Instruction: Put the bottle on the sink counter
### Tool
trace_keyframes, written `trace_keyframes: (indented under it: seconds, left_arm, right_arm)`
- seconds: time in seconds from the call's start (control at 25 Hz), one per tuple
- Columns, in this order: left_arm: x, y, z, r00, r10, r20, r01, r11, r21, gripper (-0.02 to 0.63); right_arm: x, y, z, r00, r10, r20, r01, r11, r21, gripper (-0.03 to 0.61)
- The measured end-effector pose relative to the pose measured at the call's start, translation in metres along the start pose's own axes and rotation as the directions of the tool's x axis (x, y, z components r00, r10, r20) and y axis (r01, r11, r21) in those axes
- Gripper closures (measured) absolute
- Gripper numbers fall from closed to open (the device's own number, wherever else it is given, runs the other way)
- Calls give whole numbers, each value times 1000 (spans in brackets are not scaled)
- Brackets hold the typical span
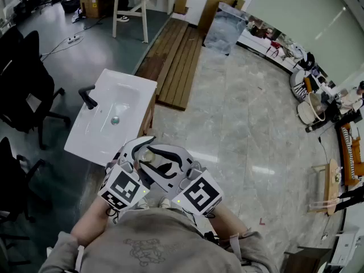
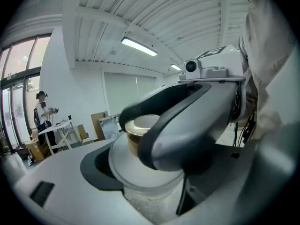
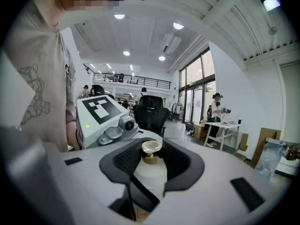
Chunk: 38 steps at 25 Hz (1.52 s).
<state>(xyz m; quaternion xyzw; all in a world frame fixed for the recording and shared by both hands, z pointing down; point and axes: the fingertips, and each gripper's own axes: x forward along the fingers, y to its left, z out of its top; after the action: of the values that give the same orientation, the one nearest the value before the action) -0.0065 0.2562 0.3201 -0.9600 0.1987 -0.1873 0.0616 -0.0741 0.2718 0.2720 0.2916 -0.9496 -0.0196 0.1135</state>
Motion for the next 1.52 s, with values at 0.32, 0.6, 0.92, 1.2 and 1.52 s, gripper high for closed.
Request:
trace_keyframes:
  seconds: [0.32, 0.6, 0.92, 1.2, 1.52]
  left_arm:
    - [15, -6, 5, 999, 27, -26, -27, 1000, -3, 281]
    - [24, -14, 7, 997, 44, -59, -45, 999, -5, 281]
    - [46, -29, 14, 995, 64, -73, -65, 998, -7, 281]
    - [64, -39, 24, 994, 86, -72, -86, 996, 6, 281]
    - [77, -42, 26, 992, 108, -68, -108, 994, 3, 281]
  right_arm:
    - [-16, -9, -3, 1000, 22, 11, -22, 1000, -5, 434]
    - [-30, -12, -7, 998, 48, 35, -48, 999, -4, 434]
    - [-55, -21, -17, 996, 64, 63, -65, 998, 14, 434]
    - [-76, -31, -21, 994, 81, 75, -80, 997, -19, 434]
    - [-85, -38, -28, 993, 98, 71, -96, 995, -31, 434]
